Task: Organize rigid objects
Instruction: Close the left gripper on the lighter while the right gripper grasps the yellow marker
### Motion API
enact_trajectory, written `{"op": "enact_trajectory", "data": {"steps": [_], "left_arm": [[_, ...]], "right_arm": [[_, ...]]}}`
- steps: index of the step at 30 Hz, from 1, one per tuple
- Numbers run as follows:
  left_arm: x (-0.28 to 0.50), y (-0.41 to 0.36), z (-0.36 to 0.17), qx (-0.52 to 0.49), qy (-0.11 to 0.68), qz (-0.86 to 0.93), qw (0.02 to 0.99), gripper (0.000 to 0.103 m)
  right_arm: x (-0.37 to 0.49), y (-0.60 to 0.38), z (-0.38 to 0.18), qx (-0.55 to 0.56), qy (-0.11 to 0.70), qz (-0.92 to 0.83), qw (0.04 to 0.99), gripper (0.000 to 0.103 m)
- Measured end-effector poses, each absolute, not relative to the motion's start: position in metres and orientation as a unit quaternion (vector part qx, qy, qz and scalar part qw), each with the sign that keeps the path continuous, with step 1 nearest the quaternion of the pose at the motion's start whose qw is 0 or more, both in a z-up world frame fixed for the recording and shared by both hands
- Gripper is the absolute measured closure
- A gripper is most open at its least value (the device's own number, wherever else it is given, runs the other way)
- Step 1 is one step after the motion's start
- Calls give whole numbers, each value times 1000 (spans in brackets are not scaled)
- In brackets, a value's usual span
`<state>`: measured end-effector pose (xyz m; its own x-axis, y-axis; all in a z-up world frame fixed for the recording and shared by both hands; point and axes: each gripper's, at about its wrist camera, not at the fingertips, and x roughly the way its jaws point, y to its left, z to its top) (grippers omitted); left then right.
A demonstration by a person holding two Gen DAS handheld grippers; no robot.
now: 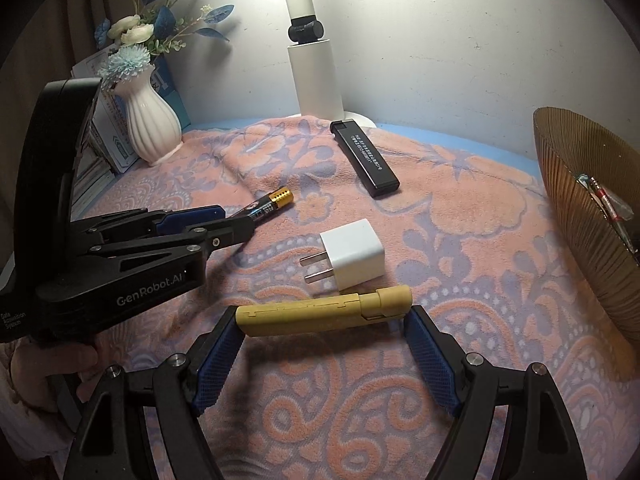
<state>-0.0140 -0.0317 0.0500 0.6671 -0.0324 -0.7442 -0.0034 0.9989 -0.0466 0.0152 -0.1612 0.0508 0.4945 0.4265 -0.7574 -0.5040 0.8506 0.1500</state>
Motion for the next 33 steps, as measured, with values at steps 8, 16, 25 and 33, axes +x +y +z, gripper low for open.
{"op": "enact_trajectory", "data": {"steps": [8, 16, 25, 33], "left_arm": [[-8, -25, 45, -36, 426, -4, 904, 67], [2, -26, 46, -34, 425, -8, 904, 83], [-5, -10, 49, -88, 411, -22, 907, 84], [-18, -13, 54, -86, 399, -22, 913, 84]], "right_arm": [[20, -182, 53, -2, 428, 267, 864, 23], [22, -169, 50, -22, 428, 273, 861, 23], [20, -173, 53, -11, 418, 276, 865, 23], [19, -184, 60, 11, 400, 271, 876, 23]]}}
